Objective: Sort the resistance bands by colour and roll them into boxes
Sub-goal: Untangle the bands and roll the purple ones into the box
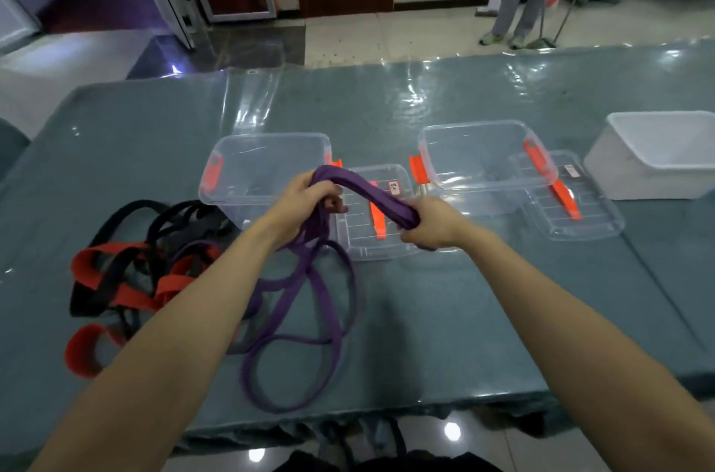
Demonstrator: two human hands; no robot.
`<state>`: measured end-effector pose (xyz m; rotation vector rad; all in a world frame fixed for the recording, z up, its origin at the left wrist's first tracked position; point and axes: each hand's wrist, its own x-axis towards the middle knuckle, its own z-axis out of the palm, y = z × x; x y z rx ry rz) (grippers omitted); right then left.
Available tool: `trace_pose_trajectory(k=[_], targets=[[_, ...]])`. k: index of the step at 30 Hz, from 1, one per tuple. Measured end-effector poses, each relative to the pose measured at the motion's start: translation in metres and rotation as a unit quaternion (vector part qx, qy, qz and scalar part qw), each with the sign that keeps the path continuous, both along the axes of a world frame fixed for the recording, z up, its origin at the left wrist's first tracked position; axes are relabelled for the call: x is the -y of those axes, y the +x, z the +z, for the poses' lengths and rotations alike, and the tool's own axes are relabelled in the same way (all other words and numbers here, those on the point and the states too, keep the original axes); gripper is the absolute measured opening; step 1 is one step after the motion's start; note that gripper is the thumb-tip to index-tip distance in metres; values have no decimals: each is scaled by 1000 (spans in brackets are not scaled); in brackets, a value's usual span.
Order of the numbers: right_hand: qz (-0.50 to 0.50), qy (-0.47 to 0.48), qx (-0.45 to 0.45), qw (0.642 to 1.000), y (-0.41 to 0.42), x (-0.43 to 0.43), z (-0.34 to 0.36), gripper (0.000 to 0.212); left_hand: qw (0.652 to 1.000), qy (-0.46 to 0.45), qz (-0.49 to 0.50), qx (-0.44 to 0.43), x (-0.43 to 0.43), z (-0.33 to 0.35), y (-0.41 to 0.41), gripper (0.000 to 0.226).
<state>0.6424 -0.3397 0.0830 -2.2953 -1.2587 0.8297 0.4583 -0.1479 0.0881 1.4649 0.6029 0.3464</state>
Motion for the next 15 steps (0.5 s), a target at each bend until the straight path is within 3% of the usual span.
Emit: trace_pose_trajectory(k=[2,3,7,9,12,15], targets=[[-106,82,-96,986,-6,9,-20,20,993,-98,58,31,-4,-1,-3,4],[-139,131,-113,975,-10,8,-28,21,986,-137,87,37,-3,-2,-3,12],[-95,169,-160,968,-53,-6,-47,79,929,-329,154,68,31,-10,16,36],[-100,153,-173,968,-72,-10,-60,94,908,-384,152,66,49,-15,29,36],[-175,151,-145,962,-77,-10,-79,80,900,-406,140,74,57,-21,38,39],[-228,145,-129,954,-68,-5,-87,38,950,-303,70,36,48,-25,38,31]])
